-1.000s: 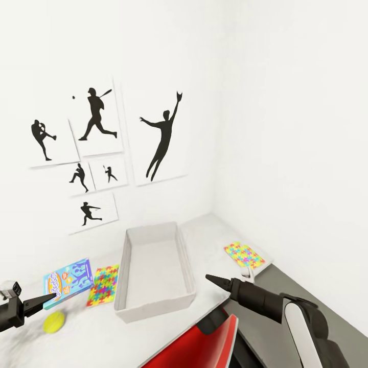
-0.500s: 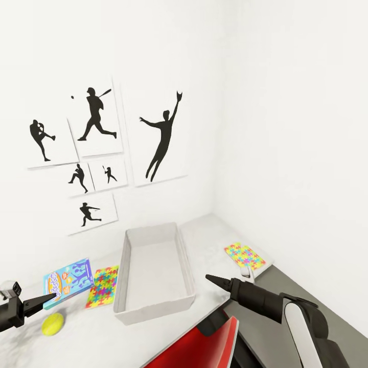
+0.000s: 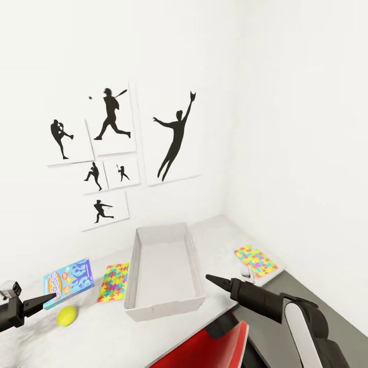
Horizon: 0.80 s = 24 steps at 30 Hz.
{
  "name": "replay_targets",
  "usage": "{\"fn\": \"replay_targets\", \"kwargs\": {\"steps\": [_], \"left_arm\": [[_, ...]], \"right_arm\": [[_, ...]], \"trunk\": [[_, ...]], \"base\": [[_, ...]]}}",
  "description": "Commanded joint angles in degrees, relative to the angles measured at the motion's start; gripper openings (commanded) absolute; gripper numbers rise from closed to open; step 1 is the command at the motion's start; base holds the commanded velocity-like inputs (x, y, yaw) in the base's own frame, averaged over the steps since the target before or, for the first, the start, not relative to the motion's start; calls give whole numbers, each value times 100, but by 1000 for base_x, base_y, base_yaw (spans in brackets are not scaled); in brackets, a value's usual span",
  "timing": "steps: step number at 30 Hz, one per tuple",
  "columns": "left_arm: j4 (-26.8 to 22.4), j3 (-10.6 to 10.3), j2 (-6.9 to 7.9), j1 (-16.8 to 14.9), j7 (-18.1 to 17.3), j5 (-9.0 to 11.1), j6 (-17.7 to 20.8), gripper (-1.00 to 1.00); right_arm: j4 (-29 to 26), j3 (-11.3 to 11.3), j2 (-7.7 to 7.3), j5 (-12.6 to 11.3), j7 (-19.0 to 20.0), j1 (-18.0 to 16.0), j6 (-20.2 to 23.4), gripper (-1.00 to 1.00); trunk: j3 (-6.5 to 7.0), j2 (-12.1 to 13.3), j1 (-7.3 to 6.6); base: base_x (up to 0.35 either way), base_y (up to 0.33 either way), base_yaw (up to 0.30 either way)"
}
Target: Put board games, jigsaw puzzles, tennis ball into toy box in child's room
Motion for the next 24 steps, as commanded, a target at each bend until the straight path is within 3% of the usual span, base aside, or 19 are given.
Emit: {"fn": "replay_targets", "kwargs": {"steps": [1,24], "left_arm": [[1,0,1,-6,-25,-4,61,-100],[1,0,-1,-6,-25,-4,61,-100]], "right_arm": [[-2,-13,6,36,46,-6,27,100],[-1,-13,6,36,46,-6,25,100]], "trunk": [[-14,-13,4],[-14,-13,4]], "base": [[54,0,72],[56,0,7]]}}
